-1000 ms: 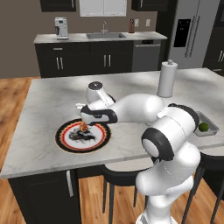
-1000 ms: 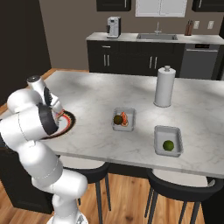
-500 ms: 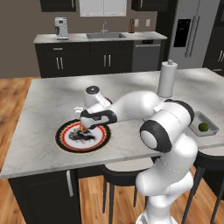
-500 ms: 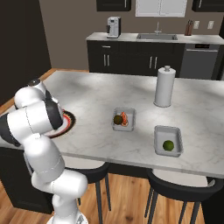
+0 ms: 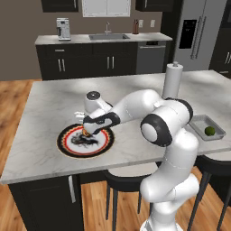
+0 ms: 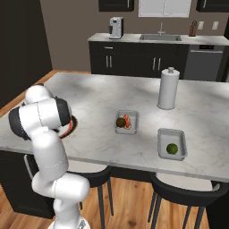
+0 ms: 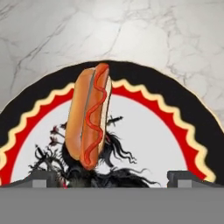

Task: Place one cooked food and one vegetable from the large plate to each tupperware container.

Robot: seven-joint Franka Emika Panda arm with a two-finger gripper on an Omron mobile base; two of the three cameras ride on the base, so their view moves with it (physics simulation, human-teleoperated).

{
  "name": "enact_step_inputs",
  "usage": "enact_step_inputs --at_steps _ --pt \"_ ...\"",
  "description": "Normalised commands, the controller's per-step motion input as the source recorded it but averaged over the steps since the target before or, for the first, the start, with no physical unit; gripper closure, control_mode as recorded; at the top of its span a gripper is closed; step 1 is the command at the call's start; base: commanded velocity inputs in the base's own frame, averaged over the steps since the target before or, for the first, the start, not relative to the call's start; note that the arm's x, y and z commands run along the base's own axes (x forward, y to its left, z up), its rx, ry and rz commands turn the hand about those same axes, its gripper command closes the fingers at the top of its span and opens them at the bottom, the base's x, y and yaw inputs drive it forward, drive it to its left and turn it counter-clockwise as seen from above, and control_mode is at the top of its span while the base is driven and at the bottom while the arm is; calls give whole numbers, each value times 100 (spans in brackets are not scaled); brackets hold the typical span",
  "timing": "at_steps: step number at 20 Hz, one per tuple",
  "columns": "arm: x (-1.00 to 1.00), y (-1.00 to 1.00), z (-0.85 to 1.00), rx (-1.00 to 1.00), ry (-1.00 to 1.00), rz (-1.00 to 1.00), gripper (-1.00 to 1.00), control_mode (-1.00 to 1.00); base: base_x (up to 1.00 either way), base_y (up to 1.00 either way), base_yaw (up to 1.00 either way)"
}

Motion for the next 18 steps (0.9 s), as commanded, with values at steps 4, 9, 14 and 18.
enact_step_inputs --at_steps 4,9,14,18 --pt "34 9 -20 -1 2 0 -100 -100 0 0 0" --pt "34 14 -24 -1 3 0 -100 -100 0 0 0" --pt "34 10 -22 0 3 0 -100 -100 0 0 0" --pt "27 4 -25 0 3 0 -100 -100 0 0 0"
